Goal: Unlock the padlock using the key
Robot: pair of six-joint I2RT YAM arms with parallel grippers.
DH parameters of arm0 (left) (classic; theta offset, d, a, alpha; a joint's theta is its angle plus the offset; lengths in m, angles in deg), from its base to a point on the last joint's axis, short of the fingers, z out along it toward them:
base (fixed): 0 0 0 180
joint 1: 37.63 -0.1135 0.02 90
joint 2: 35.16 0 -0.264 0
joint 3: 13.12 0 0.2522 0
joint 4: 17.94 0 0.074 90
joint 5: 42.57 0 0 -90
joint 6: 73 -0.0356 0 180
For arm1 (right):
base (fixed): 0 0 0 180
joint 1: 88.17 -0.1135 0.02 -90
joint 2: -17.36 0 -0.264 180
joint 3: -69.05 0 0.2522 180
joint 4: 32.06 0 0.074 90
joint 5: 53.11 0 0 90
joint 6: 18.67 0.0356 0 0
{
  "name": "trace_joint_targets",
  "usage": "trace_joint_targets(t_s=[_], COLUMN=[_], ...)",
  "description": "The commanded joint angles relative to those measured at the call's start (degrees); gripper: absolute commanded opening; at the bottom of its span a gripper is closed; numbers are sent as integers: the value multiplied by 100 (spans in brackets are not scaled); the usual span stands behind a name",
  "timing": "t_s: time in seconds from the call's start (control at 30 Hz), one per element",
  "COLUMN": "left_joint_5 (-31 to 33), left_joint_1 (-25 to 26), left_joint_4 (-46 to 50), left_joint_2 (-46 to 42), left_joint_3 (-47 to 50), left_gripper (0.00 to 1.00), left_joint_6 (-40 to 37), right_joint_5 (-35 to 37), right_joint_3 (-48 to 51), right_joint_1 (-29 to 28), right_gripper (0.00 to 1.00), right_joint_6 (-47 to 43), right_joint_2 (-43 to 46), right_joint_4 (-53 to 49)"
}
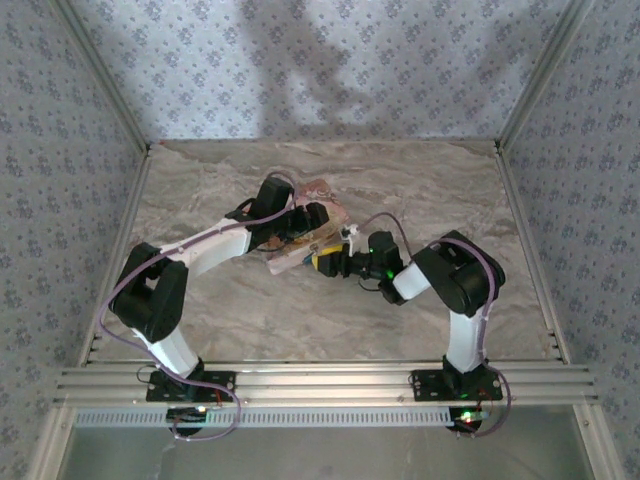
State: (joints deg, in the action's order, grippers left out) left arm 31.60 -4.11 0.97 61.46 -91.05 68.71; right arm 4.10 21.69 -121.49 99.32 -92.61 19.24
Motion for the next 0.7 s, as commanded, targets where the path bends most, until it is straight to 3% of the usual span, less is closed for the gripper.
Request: trace_joint_targets(t_s=[0.0,0.47,0.67], left_joint_5=[-147,-153,-142], left_joint_1=[98,94,94], left_joint_4=[823,856,852], left_joint_2=[58,46,51], left_joint_3=[163,155,164], left_gripper=[78,78,78], left_joint_6=[147,138,149], right_joint_5=[-148,-233,100], right_joint_3=[-214,-533,-472], right_joint_1=[-76,-104,-88], right_gripper=[60,60,63], right_joint_6=[-30,130,93], right_joint_2=[-171,-612,-639], right_joint_4=[208,388,308])
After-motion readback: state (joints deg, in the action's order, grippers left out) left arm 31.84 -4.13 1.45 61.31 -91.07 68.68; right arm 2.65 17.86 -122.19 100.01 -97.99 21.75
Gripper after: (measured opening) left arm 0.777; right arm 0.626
